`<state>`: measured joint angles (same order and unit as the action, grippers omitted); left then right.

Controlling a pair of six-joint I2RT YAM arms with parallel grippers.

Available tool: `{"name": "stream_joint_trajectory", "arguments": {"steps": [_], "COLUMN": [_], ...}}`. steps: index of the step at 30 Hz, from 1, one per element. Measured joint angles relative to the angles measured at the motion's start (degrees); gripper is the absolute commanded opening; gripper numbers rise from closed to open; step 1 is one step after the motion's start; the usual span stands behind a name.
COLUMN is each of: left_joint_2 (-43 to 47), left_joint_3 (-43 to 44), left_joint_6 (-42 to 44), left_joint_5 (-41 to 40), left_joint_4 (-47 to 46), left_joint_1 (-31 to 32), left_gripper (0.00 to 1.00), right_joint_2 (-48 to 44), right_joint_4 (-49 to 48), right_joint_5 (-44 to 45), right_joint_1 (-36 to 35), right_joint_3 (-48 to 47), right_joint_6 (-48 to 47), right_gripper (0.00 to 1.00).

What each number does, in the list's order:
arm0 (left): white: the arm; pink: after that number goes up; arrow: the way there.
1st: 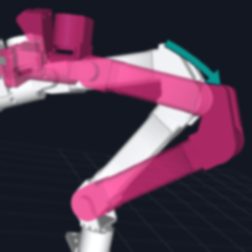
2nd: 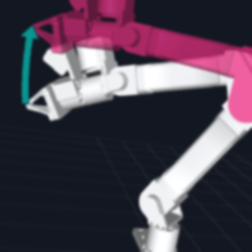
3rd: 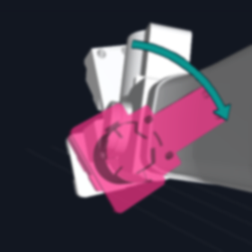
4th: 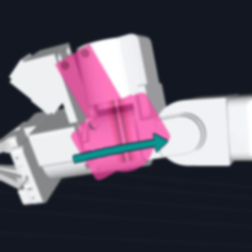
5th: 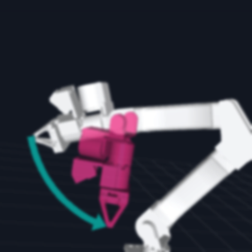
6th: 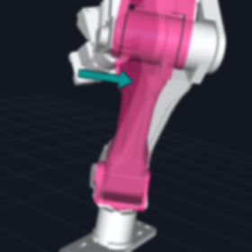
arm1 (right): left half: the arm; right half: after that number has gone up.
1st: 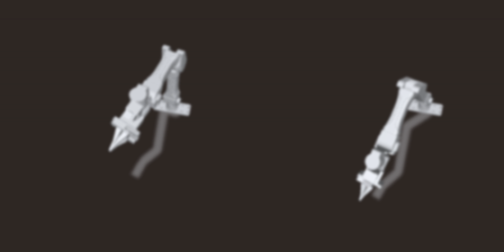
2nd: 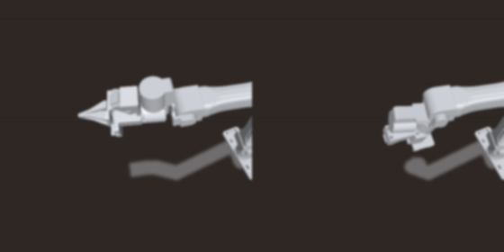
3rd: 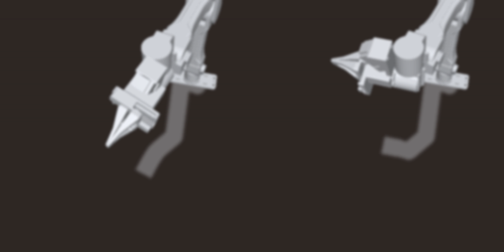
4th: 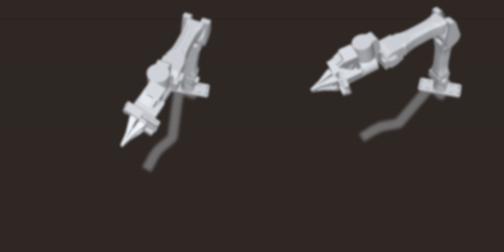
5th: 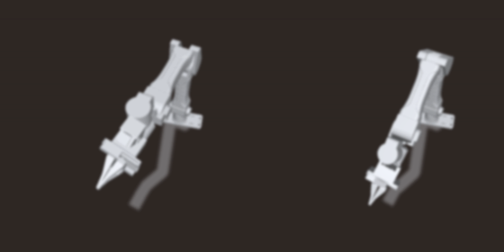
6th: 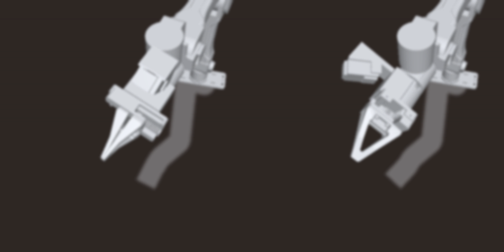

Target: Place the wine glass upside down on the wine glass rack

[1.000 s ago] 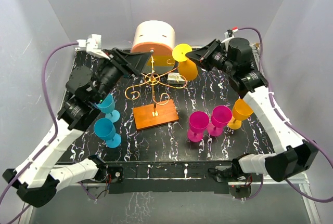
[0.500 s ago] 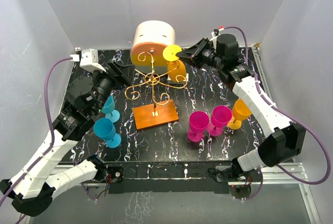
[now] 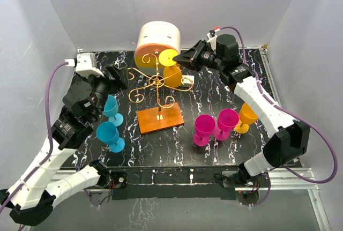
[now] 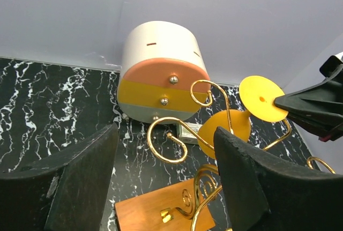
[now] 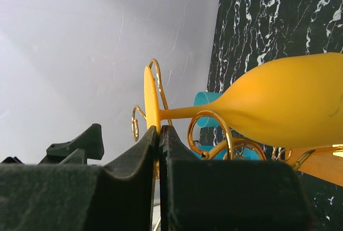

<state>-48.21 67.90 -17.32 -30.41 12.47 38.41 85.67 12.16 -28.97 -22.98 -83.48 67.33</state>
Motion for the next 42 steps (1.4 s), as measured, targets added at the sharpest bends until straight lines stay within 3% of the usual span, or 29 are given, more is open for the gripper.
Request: {"name": "stream_joint_trajectory", "arguments": {"steps": [22, 32, 42], "left_joint_2": [0.04, 0.04, 0.04], "left_joint_3": [0.04, 0.04, 0.04], "left_joint_6": [1.92, 1.75, 1.25], "left_joint_5": [-1.29, -1.29, -0.96], "left_joint_4": [0.0, 0.02, 0.02], "left_joint_1": [0.0, 0.0, 0.0], "left_gripper": [0.72, 0.72, 0.72], "right_joint_2": [-5.4, -10.05, -9.75], "right_joint_4": [0.9, 7.39, 7.72], "right_joint_5": [-2.86, 5.53, 10.71], "right_joint_1": [-0.22, -0.22, -0.22], "right_joint_3": [2.56, 3.72, 3.67], "right_joint_6": [-0.37, -4.33, -5.92], "right_gripper": [0.0, 0.0, 0.0]}}
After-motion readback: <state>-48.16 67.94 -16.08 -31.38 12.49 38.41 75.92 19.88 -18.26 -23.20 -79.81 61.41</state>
